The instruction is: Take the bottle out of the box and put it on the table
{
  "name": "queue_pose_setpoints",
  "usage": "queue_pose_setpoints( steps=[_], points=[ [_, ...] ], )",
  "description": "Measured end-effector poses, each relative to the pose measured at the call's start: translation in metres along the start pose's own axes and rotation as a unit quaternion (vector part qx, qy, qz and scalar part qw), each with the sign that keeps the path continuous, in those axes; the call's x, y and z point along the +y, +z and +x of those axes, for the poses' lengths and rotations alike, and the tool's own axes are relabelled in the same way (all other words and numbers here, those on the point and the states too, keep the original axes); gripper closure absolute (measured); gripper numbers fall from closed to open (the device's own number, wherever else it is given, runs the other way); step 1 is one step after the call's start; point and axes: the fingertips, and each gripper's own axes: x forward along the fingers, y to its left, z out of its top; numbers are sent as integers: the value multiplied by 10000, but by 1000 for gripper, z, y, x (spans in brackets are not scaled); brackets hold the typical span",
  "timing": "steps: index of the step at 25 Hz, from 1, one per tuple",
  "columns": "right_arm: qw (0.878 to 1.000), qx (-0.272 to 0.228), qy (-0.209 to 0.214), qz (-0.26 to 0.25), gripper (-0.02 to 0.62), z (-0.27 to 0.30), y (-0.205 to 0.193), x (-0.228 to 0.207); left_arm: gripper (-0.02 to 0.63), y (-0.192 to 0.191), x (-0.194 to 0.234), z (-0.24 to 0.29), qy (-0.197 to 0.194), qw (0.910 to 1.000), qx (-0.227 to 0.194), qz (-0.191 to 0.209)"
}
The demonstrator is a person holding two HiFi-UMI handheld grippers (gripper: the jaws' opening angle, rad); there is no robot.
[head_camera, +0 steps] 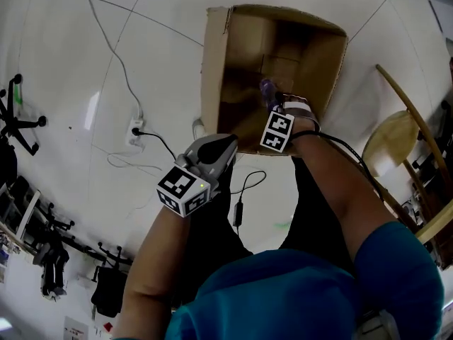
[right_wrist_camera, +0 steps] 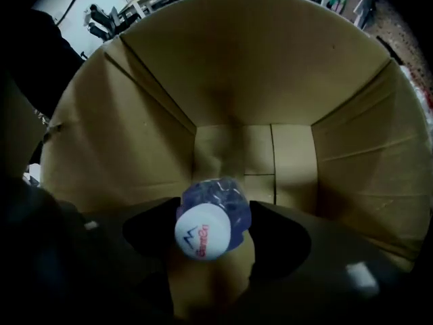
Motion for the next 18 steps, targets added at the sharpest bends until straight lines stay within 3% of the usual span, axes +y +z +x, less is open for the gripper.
queue_pose_setpoints(
  steps=[12, 18],
  points=[
    [9996, 30, 252, -156, 279, 6, 4, -1, 606, -2, 9, -5, -24, 10000, -92, 30],
    [9990, -122, 423, -118, 281, -54, 16, 3, 606, 21, -24, -18, -16, 9997, -194, 158]
  ],
)
